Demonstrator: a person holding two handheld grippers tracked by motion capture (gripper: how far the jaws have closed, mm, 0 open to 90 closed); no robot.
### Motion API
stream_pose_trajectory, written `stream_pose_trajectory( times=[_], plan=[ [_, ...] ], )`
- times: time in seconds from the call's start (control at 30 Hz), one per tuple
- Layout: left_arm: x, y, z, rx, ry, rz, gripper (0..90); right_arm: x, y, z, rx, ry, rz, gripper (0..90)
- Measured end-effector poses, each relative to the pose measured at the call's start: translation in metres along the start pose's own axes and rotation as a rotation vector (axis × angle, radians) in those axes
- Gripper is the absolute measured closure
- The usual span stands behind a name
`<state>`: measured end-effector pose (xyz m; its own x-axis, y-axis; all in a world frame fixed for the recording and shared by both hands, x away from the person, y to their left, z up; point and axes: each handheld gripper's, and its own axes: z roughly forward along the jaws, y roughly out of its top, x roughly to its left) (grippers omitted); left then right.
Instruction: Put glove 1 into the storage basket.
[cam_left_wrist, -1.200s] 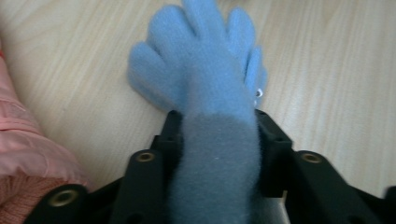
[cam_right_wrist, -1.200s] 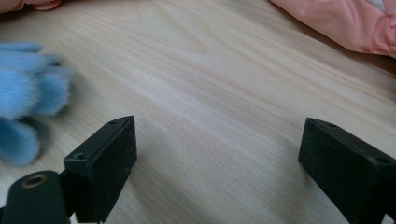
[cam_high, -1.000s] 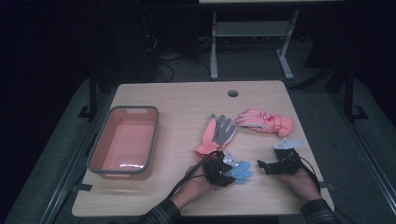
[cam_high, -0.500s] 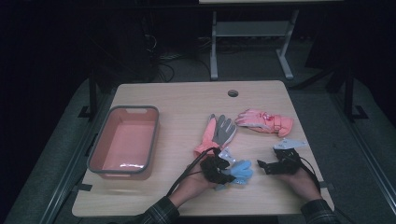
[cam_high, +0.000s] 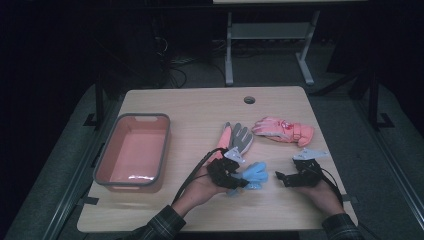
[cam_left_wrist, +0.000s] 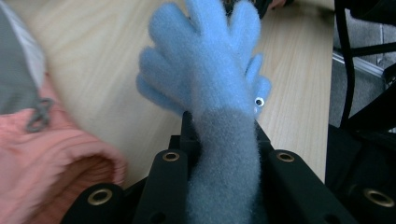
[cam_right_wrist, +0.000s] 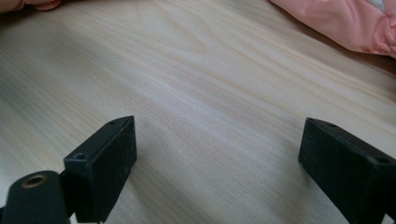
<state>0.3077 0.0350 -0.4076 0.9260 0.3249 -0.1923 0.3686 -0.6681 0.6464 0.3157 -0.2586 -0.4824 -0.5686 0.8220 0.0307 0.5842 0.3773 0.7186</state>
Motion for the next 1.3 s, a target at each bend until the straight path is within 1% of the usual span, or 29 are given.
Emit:
stream_pose_trajectory(
  times=[0.07,0.1,0.13,0.17,0.27,0.33,0.37,0.4,0.47,0.5,0.57,0.67,0.73,0.77,0.8,0.87,0.9,0.93,0.97,1.0,1.07,1.13,1.2,1.3],
  plan=[
    [0.002,0.001,-0.006,-0.01,0.006,-0.007,75.6,0.0,0.0,0.0,0.0,0.0,-0.001,10.7],
    [0.003,0.002,-0.01,-0.008,0.011,-0.002,75.6,0.0,0.0,0.0,0.0,-0.001,0.0,10.7],
    [0.004,0.002,-0.012,-0.019,0.011,-0.008,75.5,0.0,0.0,0.0,0.0,-0.001,0.0,10.6],
    [0.004,0.002,-0.012,-0.019,0.011,-0.008,75.6,0.0,0.0,0.0,0.0,-0.001,0.0,10.6],
    [0.009,0.003,-0.025,-0.025,0.024,-0.021,75.6,0.001,0.0,0.0,0.004,0.006,-0.003,8.5],
    [0.012,0.004,-0.03,-0.03,0.031,-0.029,75.6,0.001,0.0,0.001,0.009,0.005,0.003,5.6],
    [0.014,0.004,-0.034,-0.028,0.032,-0.025,75.6,0.001,0.0,0.001,0.011,0.002,-0.001,3.8],
    [0.015,0.004,-0.036,-0.035,0.034,-0.034,75.6,0.001,0.001,0.002,0.016,-0.002,0.005,2.8],
    [0.018,0.005,-0.043,-0.036,0.047,-0.036,75.6,0.0,0.001,0.002,0.025,-0.009,0.005,0.0],
    [0.019,0.004,-0.046,-0.044,0.046,-0.042,75.6,0.001,0.001,0.003,0.027,-0.011,0.011,0.0],
    [0.022,0.004,-0.05,-0.048,0.055,-0.05,75.6,0.001,0.001,0.003,0.026,-0.011,0.01,0.0],
    [0.028,0.003,-0.059,-0.061,0.064,-0.072,75.6,0.001,0.001,0.003,0.027,-0.012,0.012,0.0],
    [0.033,0.003,-0.067,-0.069,0.078,-0.082,75.6,0.001,0.001,0.003,0.027,-0.012,0.012,0.0],
    [0.033,0.003,-0.067,-0.069,0.078,-0.082,75.6,0.001,0.001,0.003,0.027,-0.012,0.012,0.0],
    [0.038,0.002,-0.074,-0.079,0.088,-0.092,75.6,0.001,0.001,0.003,0.026,-0.012,0.012,0.0],
    [0.043,0.001,-0.083,-0.087,0.102,-0.101,75.6,0.001,0.001,0.003,0.026,-0.011,0.012,0.0],
    [0.043,0.001,-0.083,-0.087,0.102,-0.101,75.6,0.001,0.001,0.003,0.026,-0.011,0.012,0.0],
    [0.048,0.0,-0.092,-0.094,0.118,-0.114,75.6,0.001,0.001,0.003,0.028,-0.011,0.015,0.0],
    [0.048,0.0,-0.092,-0.094,0.118,-0.114,75.6,0.001,0.001,0.003,0.028,-0.011,0.015,0.0],
    [0.051,-0.001,-0.096,-0.098,0.124,-0.118,75.6,0.001,0.001,0.003,0.026,-0.011,0.01,0.0],
    [0.056,-0.004,-0.103,-0.101,0.144,-0.13,75.5,0.0,0.001,0.003,0.025,-0.011,0.009,0.0],
    [0.063,-0.007,-0.111,-0.112,0.163,-0.153,75.4,0.0,0.001,0.003,0.028,-0.008,0.006,0.0],
    [0.07,-0.011,-0.119,-0.111,0.185,-0.163,75.4,0.001,0.001,0.002,0.028,-0.007,0.01,0.0],
    [0.078,-0.016,-0.127,-0.112,0.211,-0.178,75.4,0.001,0.001,0.002,0.029,-0.005,0.009,0.0]
  ],
)
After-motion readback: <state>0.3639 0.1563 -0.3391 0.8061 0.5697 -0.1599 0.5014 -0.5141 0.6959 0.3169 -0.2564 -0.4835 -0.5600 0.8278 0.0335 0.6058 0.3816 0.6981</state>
